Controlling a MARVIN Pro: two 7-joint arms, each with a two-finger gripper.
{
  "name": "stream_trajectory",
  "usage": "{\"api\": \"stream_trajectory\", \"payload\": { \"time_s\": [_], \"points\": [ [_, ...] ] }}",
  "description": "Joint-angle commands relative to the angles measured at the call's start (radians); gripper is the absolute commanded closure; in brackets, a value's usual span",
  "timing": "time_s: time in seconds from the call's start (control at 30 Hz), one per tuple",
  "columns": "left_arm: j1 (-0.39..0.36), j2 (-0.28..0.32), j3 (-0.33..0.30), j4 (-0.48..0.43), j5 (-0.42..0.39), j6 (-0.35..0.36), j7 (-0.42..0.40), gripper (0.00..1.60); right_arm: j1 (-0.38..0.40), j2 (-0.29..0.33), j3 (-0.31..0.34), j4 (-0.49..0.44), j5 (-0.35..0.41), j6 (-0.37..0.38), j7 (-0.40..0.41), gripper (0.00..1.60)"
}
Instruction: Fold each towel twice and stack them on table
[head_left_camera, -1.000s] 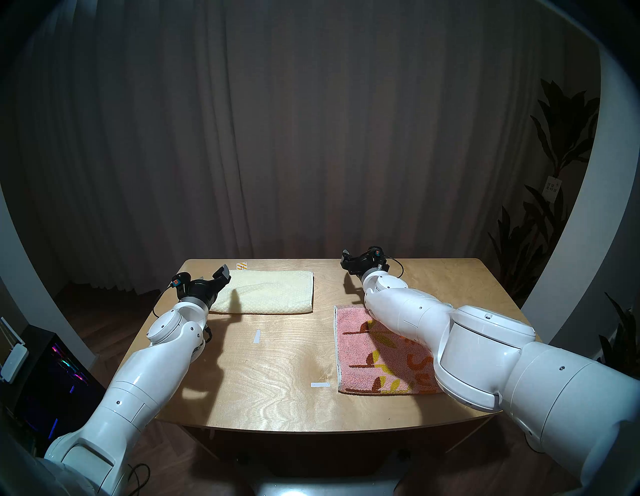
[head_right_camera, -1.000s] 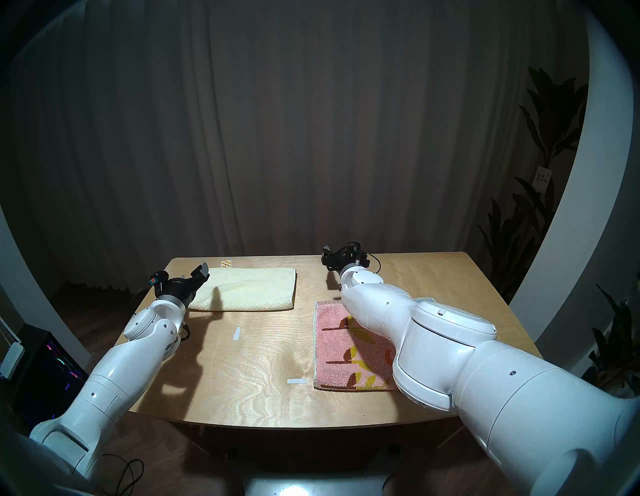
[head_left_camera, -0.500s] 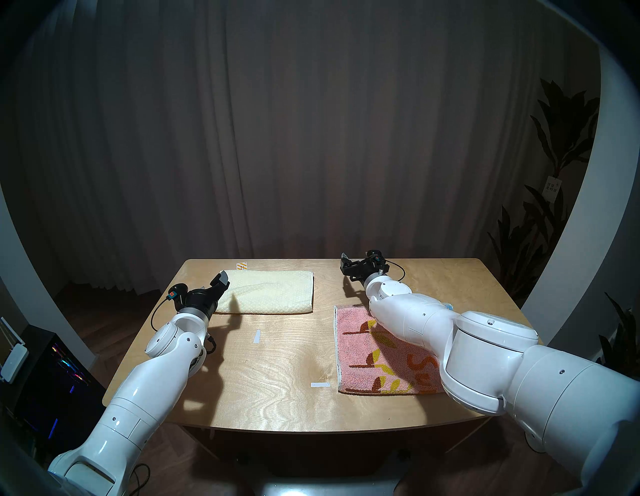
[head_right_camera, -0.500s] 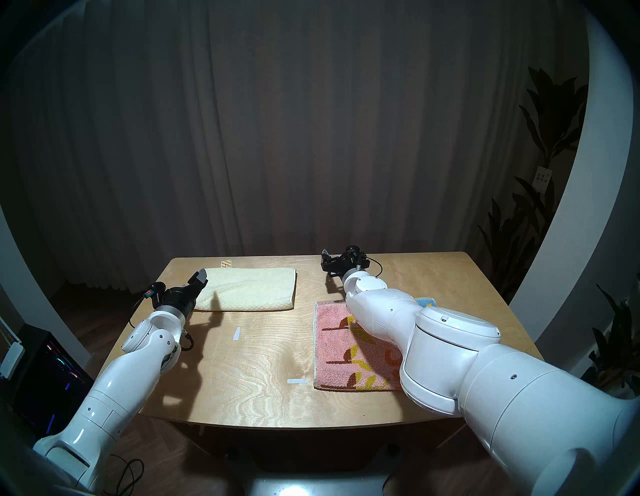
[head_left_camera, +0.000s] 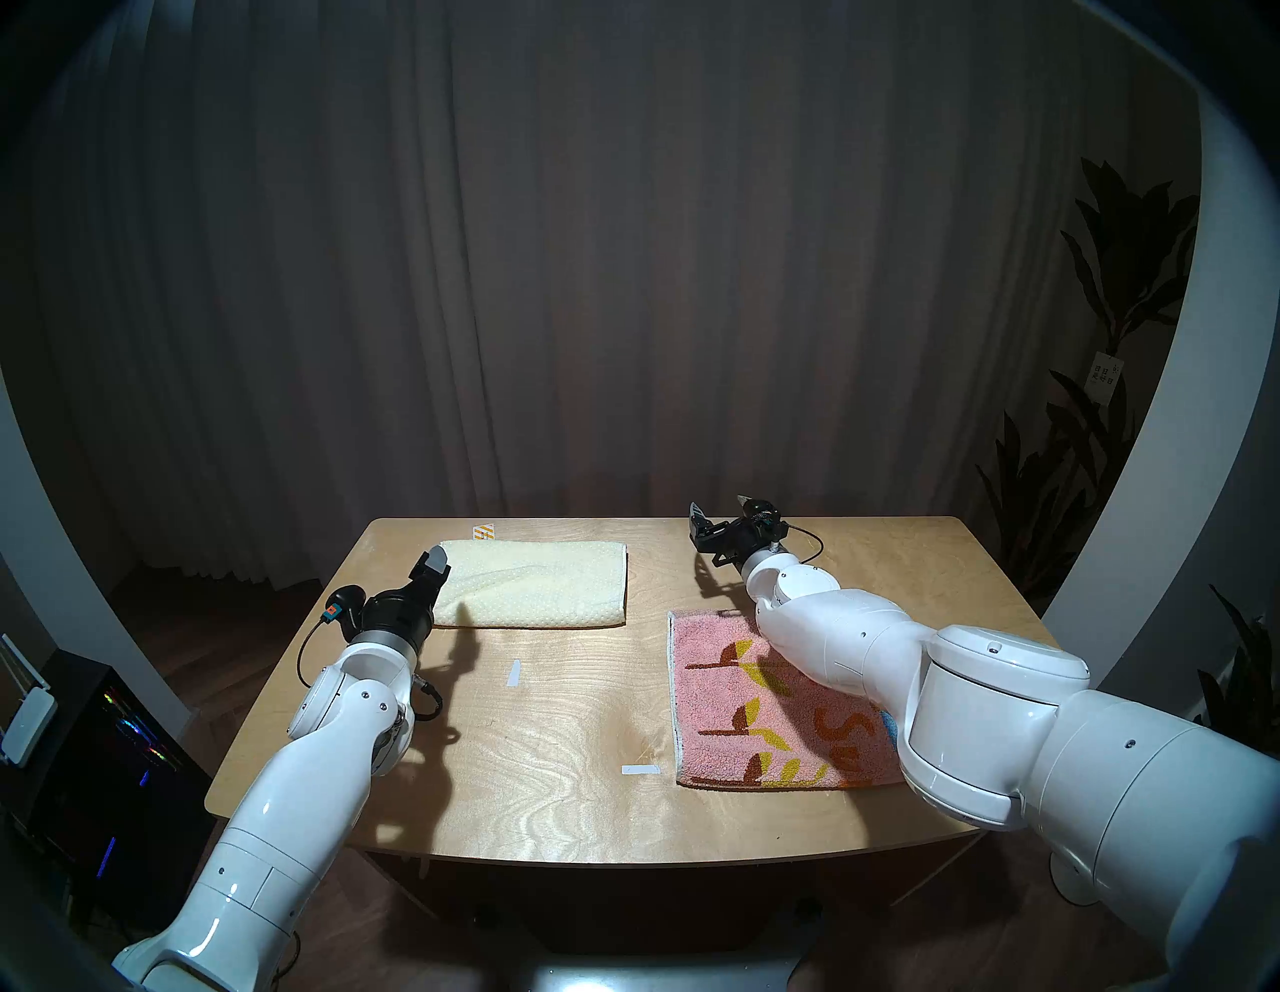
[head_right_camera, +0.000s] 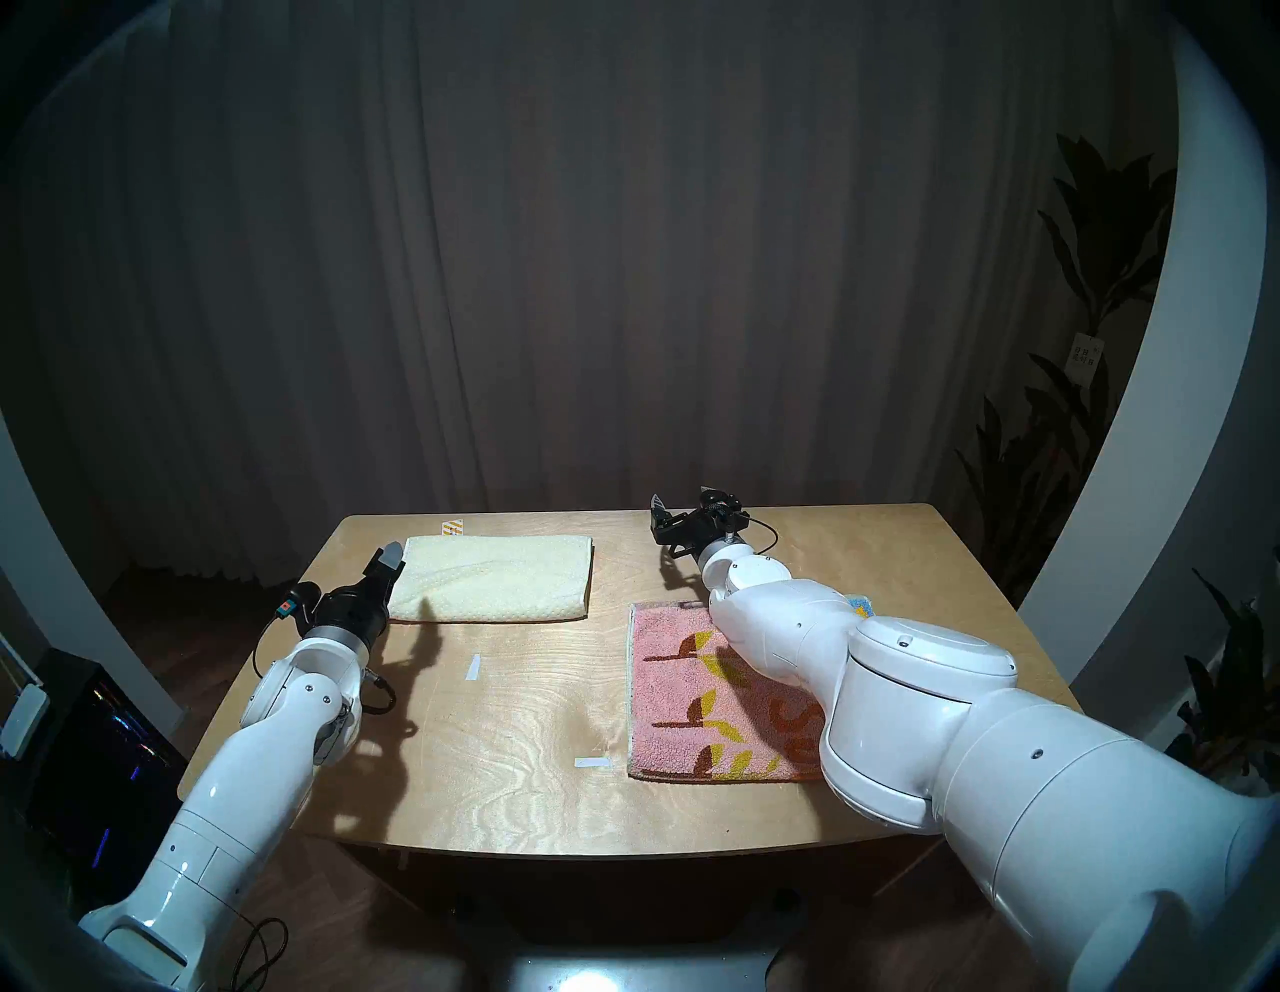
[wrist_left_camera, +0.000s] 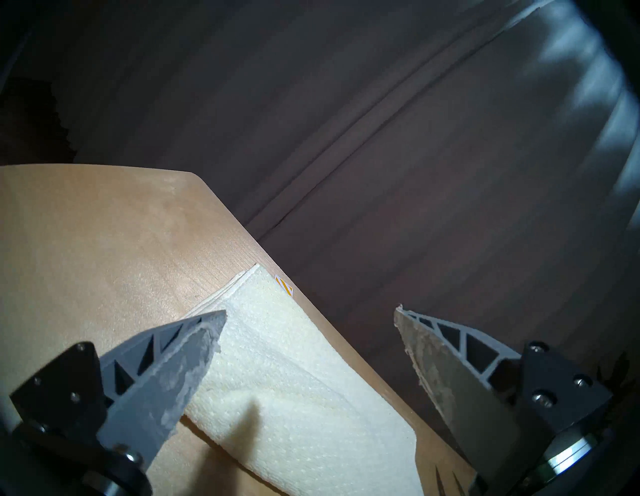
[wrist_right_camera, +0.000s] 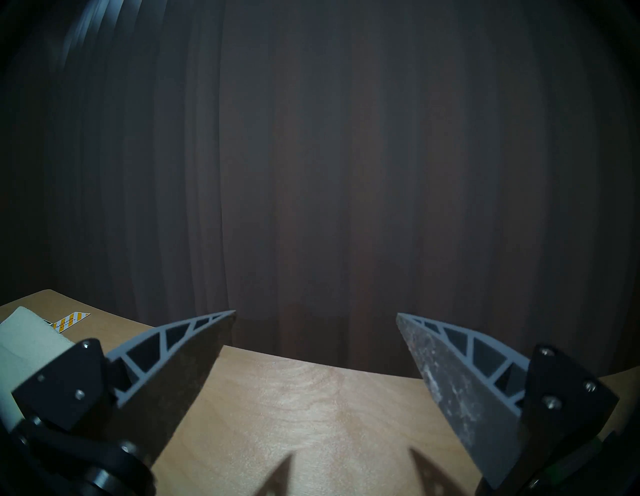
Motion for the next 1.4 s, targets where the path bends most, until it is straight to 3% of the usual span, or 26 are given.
{"api": "stream_trajectory", "payload": {
  "time_s": [0.0,0.57,1.37],
  "points": [
    [0.048,-0.025,-0.038,-0.077,-0.054,-0.018,0.006,0.00,0.014,0.023,0.006,-0.022,-0.004,-0.071,0.021,0.00],
    [0.145,-0.077,-0.093,-0.157,-0.184,-0.034,0.029,0.00,-0.001,0.076,0.028,-0.081,-0.018,-0.193,0.079,0.00],
    [0.207,-0.121,-0.146,-0.222,-0.311,-0.040,0.063,0.00,-0.069,0.147,0.072,-0.191,0.008,-0.283,0.158,0.00]
  ]
}}
